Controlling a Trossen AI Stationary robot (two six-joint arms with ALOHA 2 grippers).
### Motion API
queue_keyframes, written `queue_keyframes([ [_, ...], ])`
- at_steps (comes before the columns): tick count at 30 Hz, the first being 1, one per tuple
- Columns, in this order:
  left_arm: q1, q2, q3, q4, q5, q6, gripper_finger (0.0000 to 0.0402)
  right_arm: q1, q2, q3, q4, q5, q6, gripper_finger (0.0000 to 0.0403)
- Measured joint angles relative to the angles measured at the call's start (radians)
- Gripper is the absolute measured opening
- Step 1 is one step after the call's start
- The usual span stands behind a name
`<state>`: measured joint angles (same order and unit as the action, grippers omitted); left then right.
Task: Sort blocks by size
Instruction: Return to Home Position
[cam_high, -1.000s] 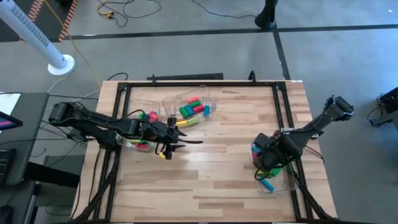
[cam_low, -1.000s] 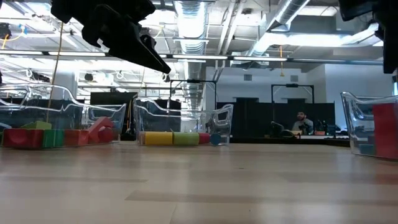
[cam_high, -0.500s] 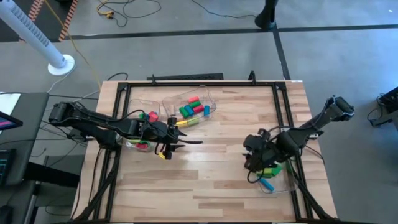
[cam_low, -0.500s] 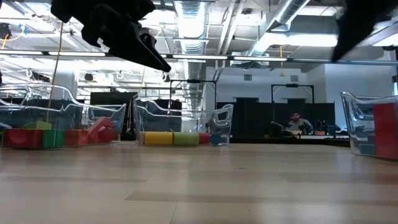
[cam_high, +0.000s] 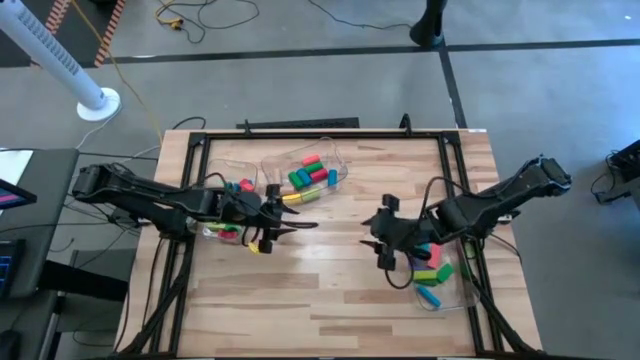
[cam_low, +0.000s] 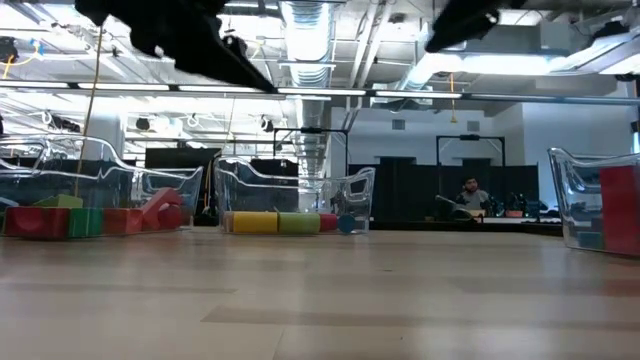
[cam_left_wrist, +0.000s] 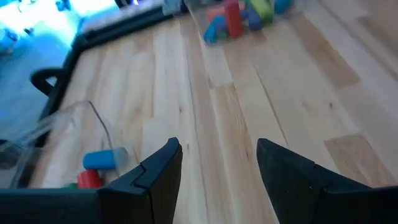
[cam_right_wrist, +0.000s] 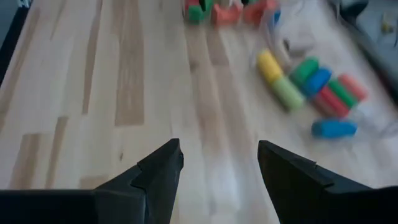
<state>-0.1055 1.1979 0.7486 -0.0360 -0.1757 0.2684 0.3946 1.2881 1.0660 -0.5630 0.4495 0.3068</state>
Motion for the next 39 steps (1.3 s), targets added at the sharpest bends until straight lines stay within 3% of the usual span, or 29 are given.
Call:
queue_keyframes([
  [13,0.000,-0.259,0.000,-0.055,0.001,0.009,0.0202,-0.044,-0.018,0.000,0.131,-0.007,-0.275,0.0233],
  [31,0.000,-0.409,0.000,-0.124,0.037,-0.004,0.0202,-0.014,-0.209,0.000,0.136,-0.007,-0.356,0.0219],
  [39,0.000,-0.461,-0.006,-0.187,0.037,-0.010,0.0202,0.006,-0.315,-0.120,0.188,-0.005,-0.352,0.0219],
])
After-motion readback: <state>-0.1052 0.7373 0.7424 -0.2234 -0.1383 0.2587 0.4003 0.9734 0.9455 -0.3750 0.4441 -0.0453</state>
